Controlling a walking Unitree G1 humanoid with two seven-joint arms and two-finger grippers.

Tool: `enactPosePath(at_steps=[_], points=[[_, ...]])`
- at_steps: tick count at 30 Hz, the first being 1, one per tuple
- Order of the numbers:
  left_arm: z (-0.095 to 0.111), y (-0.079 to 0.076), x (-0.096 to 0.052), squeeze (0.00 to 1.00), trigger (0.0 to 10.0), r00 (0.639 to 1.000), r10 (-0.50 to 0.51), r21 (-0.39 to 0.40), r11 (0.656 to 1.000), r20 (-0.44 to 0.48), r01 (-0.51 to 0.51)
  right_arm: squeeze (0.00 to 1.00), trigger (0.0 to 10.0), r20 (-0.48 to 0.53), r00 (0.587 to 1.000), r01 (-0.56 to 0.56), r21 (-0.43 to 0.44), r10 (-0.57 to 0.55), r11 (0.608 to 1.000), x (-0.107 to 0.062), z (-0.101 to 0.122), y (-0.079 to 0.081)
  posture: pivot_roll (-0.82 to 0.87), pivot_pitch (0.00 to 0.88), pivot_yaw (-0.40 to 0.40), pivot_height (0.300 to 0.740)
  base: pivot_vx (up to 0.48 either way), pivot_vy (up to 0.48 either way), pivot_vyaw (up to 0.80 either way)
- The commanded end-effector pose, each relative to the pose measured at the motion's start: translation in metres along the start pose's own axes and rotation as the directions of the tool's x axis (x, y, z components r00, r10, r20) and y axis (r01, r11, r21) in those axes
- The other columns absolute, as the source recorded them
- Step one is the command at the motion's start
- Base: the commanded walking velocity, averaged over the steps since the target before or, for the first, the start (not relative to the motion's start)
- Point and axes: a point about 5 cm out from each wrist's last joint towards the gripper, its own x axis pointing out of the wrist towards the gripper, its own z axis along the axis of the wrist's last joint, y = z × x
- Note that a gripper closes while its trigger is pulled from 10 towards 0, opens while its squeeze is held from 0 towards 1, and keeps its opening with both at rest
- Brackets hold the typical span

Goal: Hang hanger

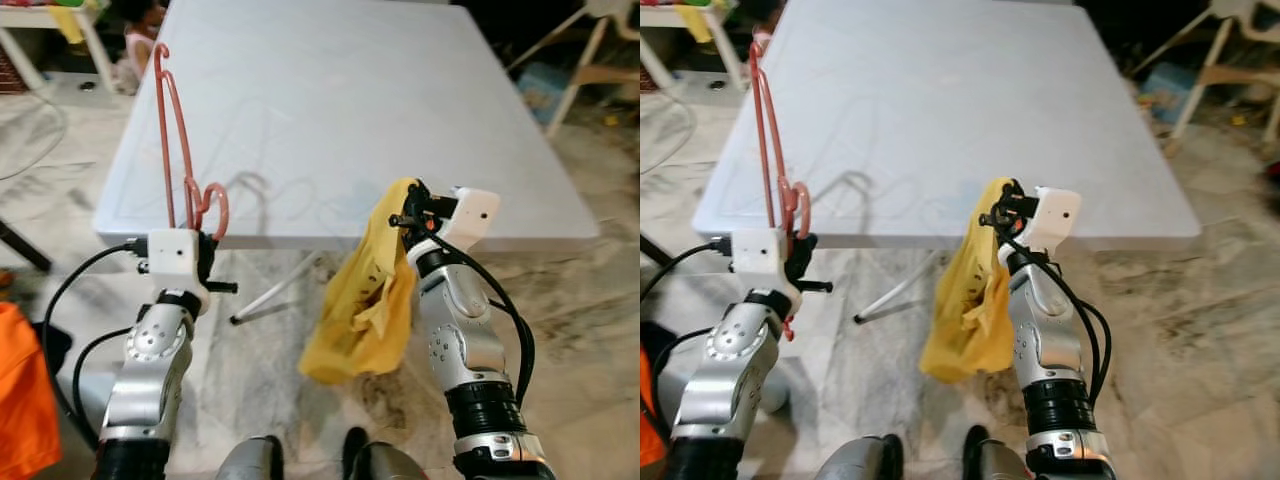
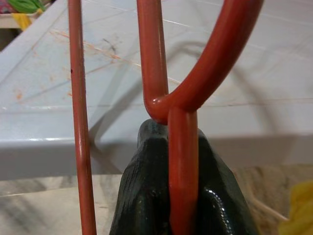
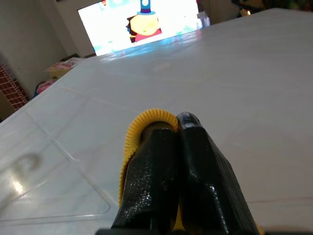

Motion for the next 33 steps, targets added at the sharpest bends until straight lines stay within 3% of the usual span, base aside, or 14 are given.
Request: enactPosePath(at_steps=[1, 9, 18, 23, 28, 30, 33], points=[[-0.005, 0.000, 0.003, 0.00, 10.0, 0.999, -0.023, 0.032, 0.999, -0.030, 0.024, 0.00, 10.0, 0.033, 0.998, 0.049, 0.015, -0.049, 0.999, -0.004, 0.003, -0.005, 0.20, 0.244, 0.018, 0.740, 0.000, 0.000, 0.00], [0.001, -0.007, 0.020, 0.00, 10.0, 0.995, -0.099, 0.062, 0.993, -0.028, 0.100, 0.00, 10.0, 0.047, 0.990, 0.131, -0.007, -0.131, 0.991, -0.024, 0.000, -0.021, 0.13, 0.230, 0.087, 0.740, 0.000, 0.000, 0.00], [-0.009, -0.018, 0.016, 0.00, 10.0, 0.991, -0.128, 0.057, 0.990, -0.038, 0.130, 0.00, 10.0, 0.031, 0.993, 0.115, -0.031, -0.114, 0.993, -0.023, -0.001, -0.019, 0.14, 0.242, 0.057, 0.740, 0.000, 0.000, 0.00], [-0.021, -0.018, 0.002, 0.00, 10.0, 0.998, -0.056, 0.007, 0.998, -0.038, 0.057, 0.00, 10.0, -0.010, 0.999, 0.043, -0.054, -0.043, 0.998, -0.014, 0.001, -0.016, 0.17, 0.246, -0.100, 0.740, 0.000, 0.000, 0.00], [-0.028, -0.014, -0.006, 0.00, 10.0, 0.999, 0.000, -0.025, 1.000, -0.041, -0.001, 0.00, 10.0, -0.048, 0.999, -0.022, -0.089, 0.018, 0.996, -0.007, 0.000, -0.008, 0.17, 0.247, -0.158, 0.740, 0.000, 0.000, 0.00], [-0.032, -0.015, -0.008, 0.00, 10.0, 0.999, 0.021, -0.034, 0.999, -0.039, -0.023, 0.00, 10.0, -0.072, 0.996, -0.051, -0.101, 0.044, 0.994, -0.004, 0.000, -0.007, 0.18, 0.245, -0.247, 0.740, 0.000, 0.000, 0.00], [-0.036, -0.014, -0.012, 0.00, 10.0, 0.997, 0.065, -0.059, 0.996, -0.042, -0.068, 0.00, 10.0, -0.099, 0.988, -0.126, -0.119, 0.115, 0.985, 0.002, 0.000, 0.002, 0.19, 0.243, -0.248, 0.740, 0.000, 0.000, 0.00]])
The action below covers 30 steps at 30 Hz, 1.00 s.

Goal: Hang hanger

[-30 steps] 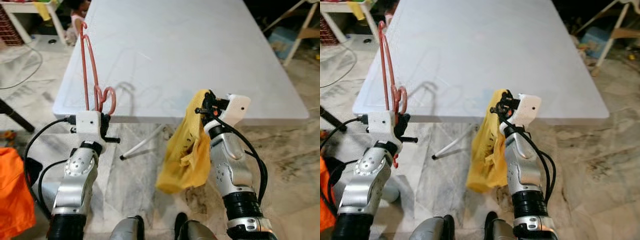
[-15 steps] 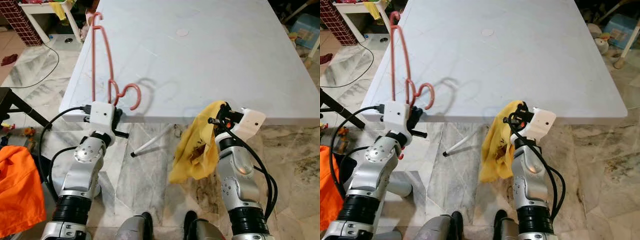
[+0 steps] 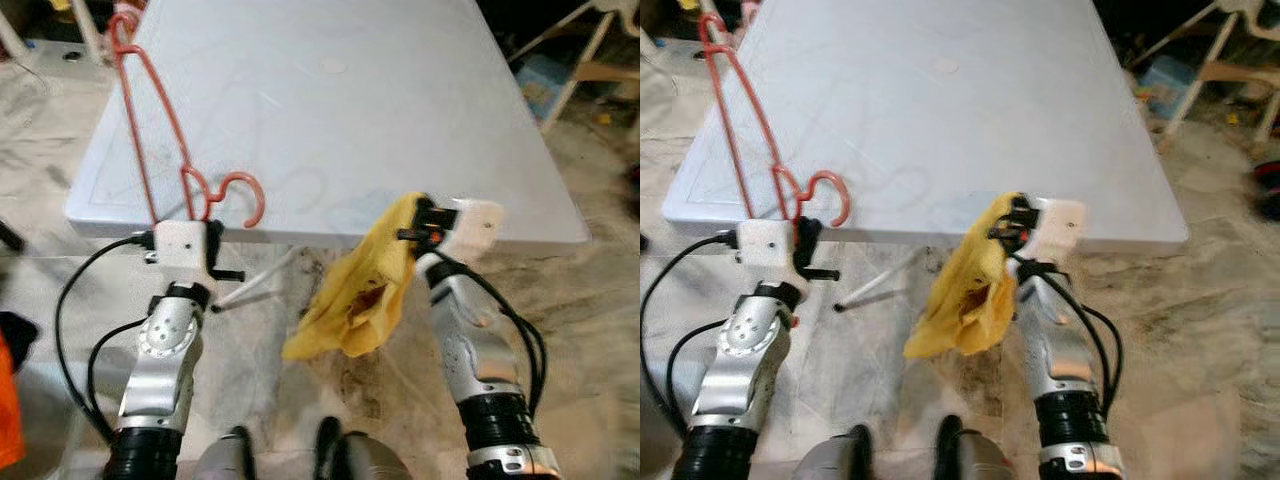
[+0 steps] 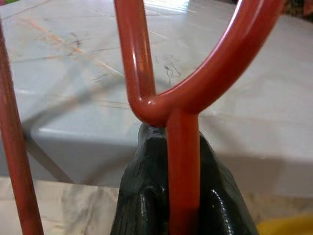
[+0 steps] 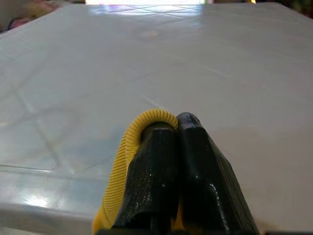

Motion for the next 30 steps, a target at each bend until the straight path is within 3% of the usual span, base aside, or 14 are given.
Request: enactPosePath(at_steps=[1, 10, 18, 23, 30], points=[[-0.034, -0.002, -0.013, 0.00, 10.0, 0.987, 0.010, -0.020, 1.000, -0.162, -0.014, 0.00, 10.0, 0.016, 0.999, -0.040, -0.026, 0.040, 0.999, 0.003, 0.005, 0.003, 0.19, 0.243, -0.246, 0.740, 0.000, 0.000, 0.00], [-0.034, -0.002, -0.013, 0.00, 10.0, 0.982, -0.044, 0.002, 0.999, -0.183, 0.045, 0.00, 10.0, 0.045, 0.999, 0.030, -0.002, -0.030, 1.000, 0.000, 0.002, -0.003, 0.17, 0.245, -0.119, 0.740, 0.000, 0.000, 0.00], [-0.022, -0.006, 0.008, 0.00, 10.0, 0.968, -0.168, 0.059, 0.981, -0.187, 0.182, 0.00, 10.0, 0.082, 0.980, 0.179, 0.036, -0.181, 0.983, -0.020, -0.006, -0.019, 0.13, 0.252, 0.048, 0.740, 0.000, 0.000, 0.00], [-0.018, -0.006, 0.013, 0.00, 10.0, 0.955, -0.217, 0.085, 0.968, -0.200, 0.238, 0.00, 10.0, 0.094, 0.965, 0.240, 0.062, -0.245, 0.969, -0.027, -0.011, -0.022, 0.13, 0.259, 0.134, 0.740, 0.000, 0.000, 0.00], [-0.017, -0.014, 0.017, 0.00, 10.0, 0.938, -0.273, 0.094, 0.950, -0.212, 0.298, 0.00, 10.0, 0.096, 0.955, 0.274, 0.076, -0.281, 0.959, -0.032, -0.017, -0.022, 0.13, 0.256, 0.137, 0.740, 0.000, 0.000, 0.00]])
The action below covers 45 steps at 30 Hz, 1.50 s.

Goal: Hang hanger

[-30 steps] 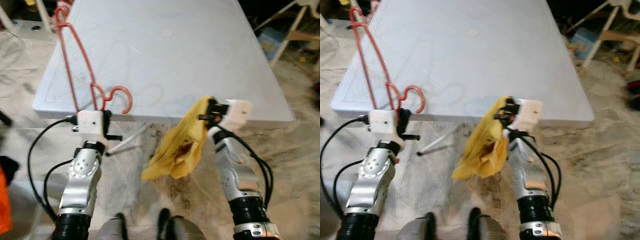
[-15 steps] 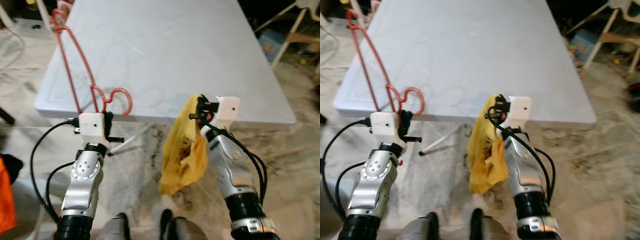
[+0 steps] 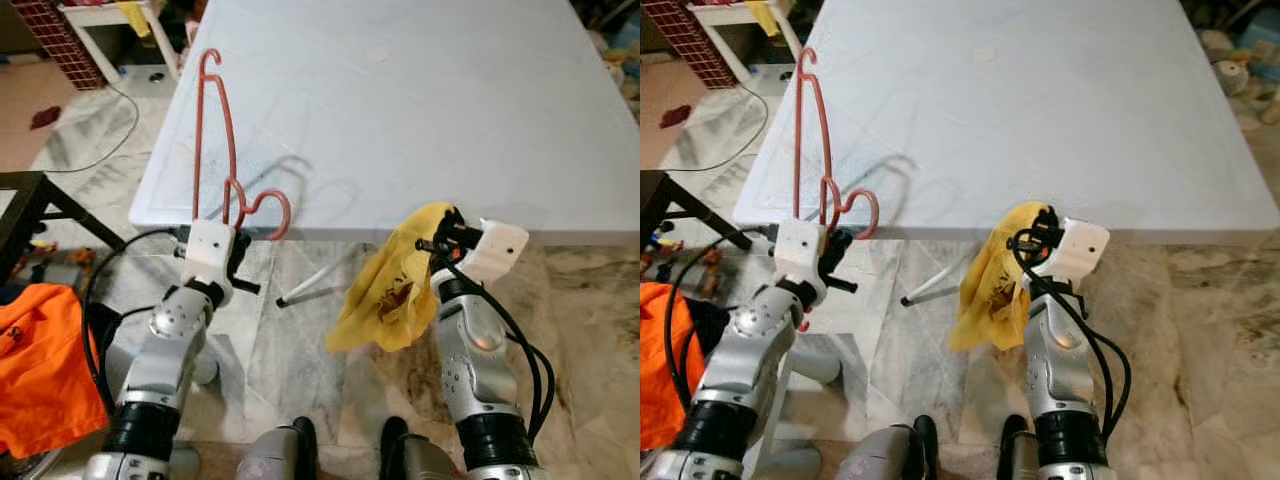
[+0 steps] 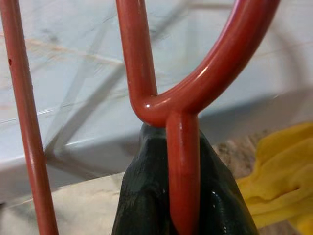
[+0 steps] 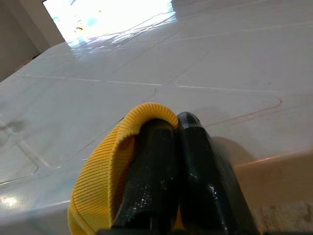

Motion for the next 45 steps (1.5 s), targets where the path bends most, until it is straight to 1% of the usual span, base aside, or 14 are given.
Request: enactPosePath(at_steps=[1, 9, 11, 12, 15, 16, 20, 21, 26, 32, 41, 43, 44, 45], points=[[-0.008, -0.002, -0.003, 0.00, 10.0, 0.999, -0.007, -0.001, 1.000, -0.032, 0.007, 0.00, 10.0, -0.025, 1.000, 0.010, 0.007, -0.009, 1.000, -0.003, -0.005, 0.000, 0.15, 0.260, 0.104, 0.740, 0.000, 0.000, 0.00], [-0.017, 0.010, -0.026, 0.00, 10.0, 0.991, 0.128, -0.029, 0.991, -0.030, -0.129, 0.00, 10.0, -0.072, 0.989, -0.129, 0.028, 0.131, 0.991, 0.014, -0.008, 0.022, 0.26, 0.262, -0.027, 0.740, 0.000, 0.000, 0.00], [-0.024, 0.021, -0.043, 0.00, 10.0, 0.975, 0.219, -0.017, 0.976, -0.033, -0.219, 0.00, 10.0, -0.124, 0.968, -0.216, 0.048, 0.220, 0.975, 0.019, -0.017, 0.038, 0.38, 0.274, -0.125, 0.740, 0.000, 0.000, 0.00], [-0.024, 0.021, -0.043, 0.00, 10.0, 0.975, 0.219, -0.017, 0.976, -0.033, -0.219, 0.00, 10.0, -0.124, 0.968, -0.216, 0.048, 0.220, 0.975, 0.019, -0.017, 0.038, 0.38, 0.274, -0.125, 0.740, 0.000, 0.000, 0.00], [-0.028, 0.032, -0.059, 0.00, 10.0, 0.937, 0.347, -0.054, 0.935, -0.042, -0.349, 0.00, 10.0, -0.174, 0.934, -0.306, 0.062, 0.312, 0.950, 0.024, -0.024, 0.052, 0.46, 0.300, -0.207, 0.740, 0.000, 0.000, 0.00], [-0.030, 0.035, -0.072, 0.00, 10.0, 0.904, 0.426, -0.080, 0.900, -0.046, -0.428, 0.00, 10.0, -0.189, 0.909, -0.365, 0.069, 0.371, 0.929, 0.028, -0.024, 0.061, 0.49, 0.311, -0.235, 0.740, 0.000, 0.000, 0.00], [-0.038, 0.033, -0.093, 0.00, 10.0, 0.853, 0.517, -0.089, 0.849, -0.070, -0.521, 0.00, 10.0, -0.219, 0.872, -0.428, 0.093, 0.438, 0.899, 0.034, -0.027, 0.073, 0.56, 0.333, -0.291, 0.740, 0.000, 0.000, 0.00], [-0.040, 0.033, -0.107, 0.00, 10.0, 0.829, 0.554, -0.096, 0.824, -0.077, -0.559, 0.00, 10.0, -0.225, 0.850, -0.464, 0.110, 0.476, 0.879, 0.034, -0.028, 0.085, 0.59, 0.339, -0.311, 0.740, 0.000, 0.000, 0.00], [-0.046, 0.036, -0.120, 0.00, 10.0, 0.793, 0.600, -0.099, 0.787, -0.109, -0.609, 0.00, 10.0, -0.219, 0.823, -0.509, 0.128, 0.525, 0.851, 0.034, -0.029, 0.100, 0.61, 0.347, -0.313, 0.740, 0.000, 0.000, 0.00], [-0.037, 0.038, -0.115, 0.00, 10.0, 0.811, 0.579, -0.072, 0.808, -0.088, -0.584, 0.00, 10.0, -0.203, 0.833, -0.495, 0.144, 0.516, 0.857, 0.034, -0.030, 0.100, 0.57, 0.334, -0.272, 0.740, 0.000, 0.000, 0.00], [-0.012, 0.037, -0.070, 0.00, 10.0, 0.907, 0.421, -0.012, 0.907, -0.013, -0.421, 0.00, 10.0, -0.116, 0.937, -0.320, 0.099, 0.331, 0.942, 0.037, -0.020, 0.059, 0.40, 0.285, -0.127, 0.740, 0.000, 0.000, 0.00], [-0.012, 0.037, -0.070, 0.00, 10.0, 0.907, 0.421, -0.012, 0.907, -0.013, -0.421, 0.00, 10.0, -0.116, 0.937, -0.320, 0.099, 0.331, 0.942, 0.037, -0.020, 0.059, 0.40, 0.285, -0.127, 0.740, 0.000, 0.000, 0.00], [-0.009, 0.032, -0.058, 0.00, 10.0, 0.930, 0.367, -0.005, 0.930, -0.012, -0.367, 0.00, 10.0, -0.099, 0.957, -0.266, 0.082, 0.273, 0.960, 0.035, -0.019, 0.046, 0.33, 0.269, -0.065, 0.740, 0.000, 0.000, 0.00], [-0.009, 0.032, -0.058, 0.00, 10.0, 0.930, 0.367, -0.005, 0.930, -0.012, -0.367, 0.00, 10.0, -0.099, 0.957, -0.266, 0.082, 0.273, 0.960, 0.035, -0.019, 0.046, 0.33, 0.269, -0.065, 0.740, 0.000, 0.000, 0.00]])
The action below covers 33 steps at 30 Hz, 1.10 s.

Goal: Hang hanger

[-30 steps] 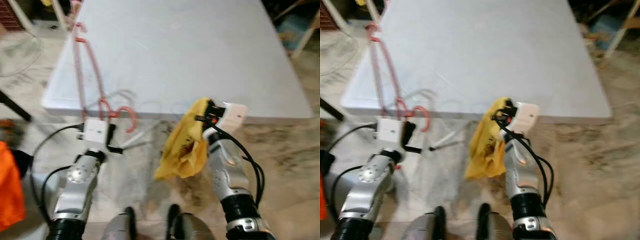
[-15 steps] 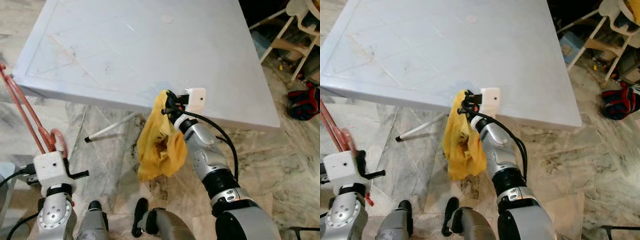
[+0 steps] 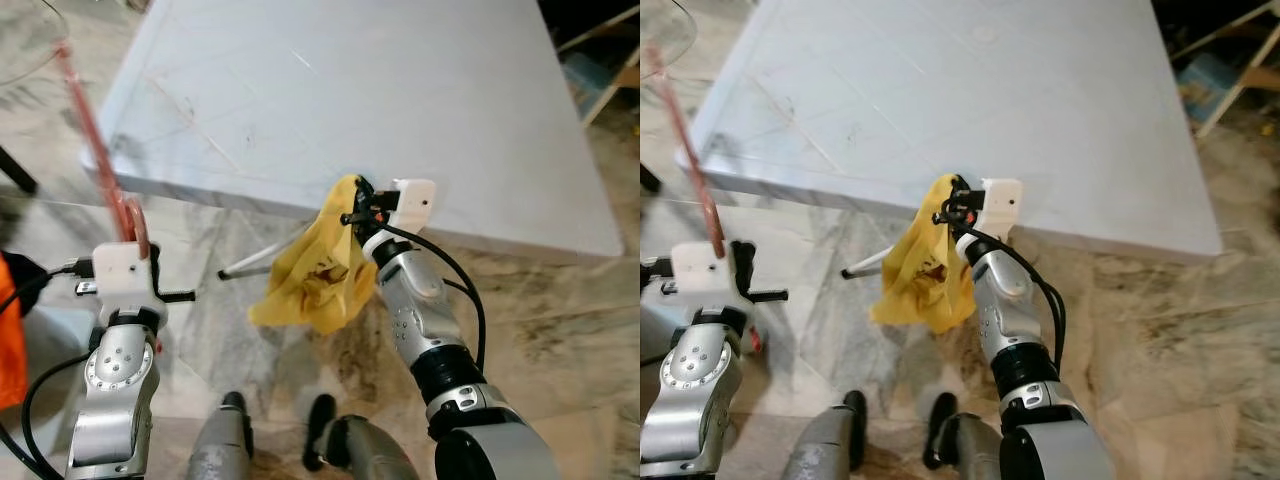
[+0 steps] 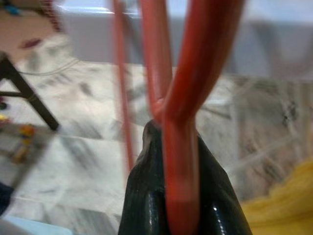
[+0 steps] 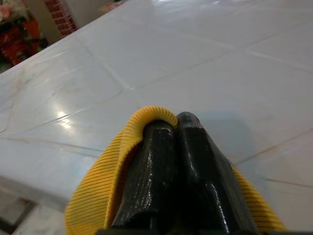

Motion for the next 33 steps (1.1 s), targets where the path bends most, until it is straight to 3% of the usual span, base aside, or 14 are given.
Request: enactPosePath(at_steps=[1, 2, 4, 8, 14, 20, 22, 33], points=[[-0.008, -0.013, 0.003, 0.00, 10.0, 0.996, -0.079, 0.014, 0.997, -0.042, 0.079, 0.00, 10.0, -0.019, 0.993, 0.114, 0.002, -0.114, 0.994, -0.016, -0.009, -0.021, 0.30, 0.261, -0.047, 0.740, 0.000, 0.000, 0.00], [-0.008, -0.025, 0.011, 0.00, 10.0, 0.989, -0.140, 0.017, 0.990, -0.044, 0.141, 0.00, 10.0, 0.001, 0.985, 0.171, -0.011, -0.171, 0.985, -0.024, -0.007, -0.033, 0.26, 0.250, -0.015, 0.740, 0.000, 0.000, 0.00], [-0.008, -0.028, 0.013, 0.00, 10.0, 0.987, -0.156, 0.017, 0.987, -0.047, 0.157, 0.00, 10.0, 0.008, 0.983, 0.186, -0.014, -0.186, 0.982, -0.026, -0.006, -0.035, 0.26, 0.250, -0.015, 0.740, 0.000, 0.000, 0.00], [-0.006, -0.053, 0.026, 0.00, 10.0, 0.961, -0.271, 0.012, 0.962, -0.050, 0.272, 0.00, 10.0, 0.058, 0.961, 0.272, -0.036, -0.269, 0.962, -0.041, 0.001, -0.050, 0.15, 0.240, 0.039, 0.740, 0.000, 0.000, 0.00], [-0.013, -0.077, 0.025, 0.00, 10.0, 0.926, -0.374, -0.014, 0.927, -0.059, 0.374, 0.00, 10.0, 0.104, 0.944, 0.322, -0.088, -0.313, 0.942, -0.051, 0.014, -0.058, 0.08, 0.231, -0.003, 0.740, 0.000, 0.000, 0.00], [-0.021, -0.077, 0.025, 0.00, 10.0, 0.936, -0.348, 0.003, 0.937, -0.056, 0.349, 0.00, 10.0, 0.066, 0.967, 0.251, -0.120, -0.244, 0.961, -0.049, 0.016, -0.055, 0.09, 0.211, -0.045, 0.740, 0.000, 0.000, 0.00], [-0.017, -0.070, 0.029, 0.00, 10.0, 0.954, -0.295, -0.047, 0.955, -0.047, 0.293, 0.00, 10.0, 0.062, 0.966, 0.258, -0.104, -0.253, 0.961, -0.054, 0.015, -0.054, 0.10, 0.196, -0.044, 0.740, 0.000, 0.000, 0.00], [-0.024, -0.061, 0.033, 0.00, 10.0, 0.966, -0.254, -0.034, 0.967, -0.043, 0.253, 0.00, 10.0, 0.013, 0.972, 0.234, -0.063, -0.233, 0.970, -0.054, 0.002, -0.042, 0.15, 0.127, -0.069, 0.740, 0.000, 0.000, 0.00]])
